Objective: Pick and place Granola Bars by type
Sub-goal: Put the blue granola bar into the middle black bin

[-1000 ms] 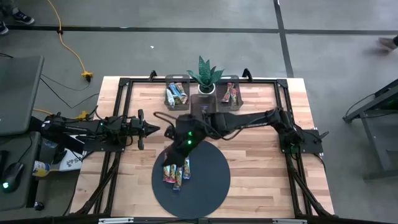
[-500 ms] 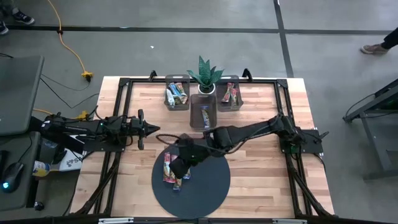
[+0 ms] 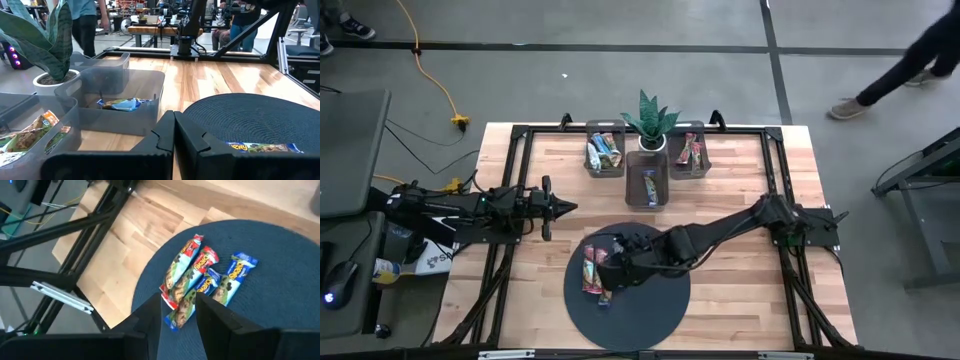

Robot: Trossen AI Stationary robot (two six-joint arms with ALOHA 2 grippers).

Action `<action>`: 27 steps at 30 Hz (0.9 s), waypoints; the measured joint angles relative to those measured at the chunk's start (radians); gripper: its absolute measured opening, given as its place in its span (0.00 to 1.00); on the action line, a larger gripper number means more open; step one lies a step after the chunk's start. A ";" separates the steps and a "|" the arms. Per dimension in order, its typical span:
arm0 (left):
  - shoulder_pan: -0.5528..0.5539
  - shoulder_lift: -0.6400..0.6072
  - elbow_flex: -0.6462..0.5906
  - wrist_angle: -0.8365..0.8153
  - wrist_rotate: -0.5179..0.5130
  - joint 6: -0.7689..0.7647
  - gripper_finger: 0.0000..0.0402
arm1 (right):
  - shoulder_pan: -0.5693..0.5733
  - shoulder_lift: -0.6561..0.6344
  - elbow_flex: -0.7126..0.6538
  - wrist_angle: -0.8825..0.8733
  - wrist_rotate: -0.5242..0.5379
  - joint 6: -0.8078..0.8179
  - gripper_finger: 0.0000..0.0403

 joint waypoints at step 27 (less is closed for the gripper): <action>0.000 0.000 0.000 0.000 0.000 0.000 0.00 | -0.065 0.240 -0.001 0.003 -0.044 0.136 0.39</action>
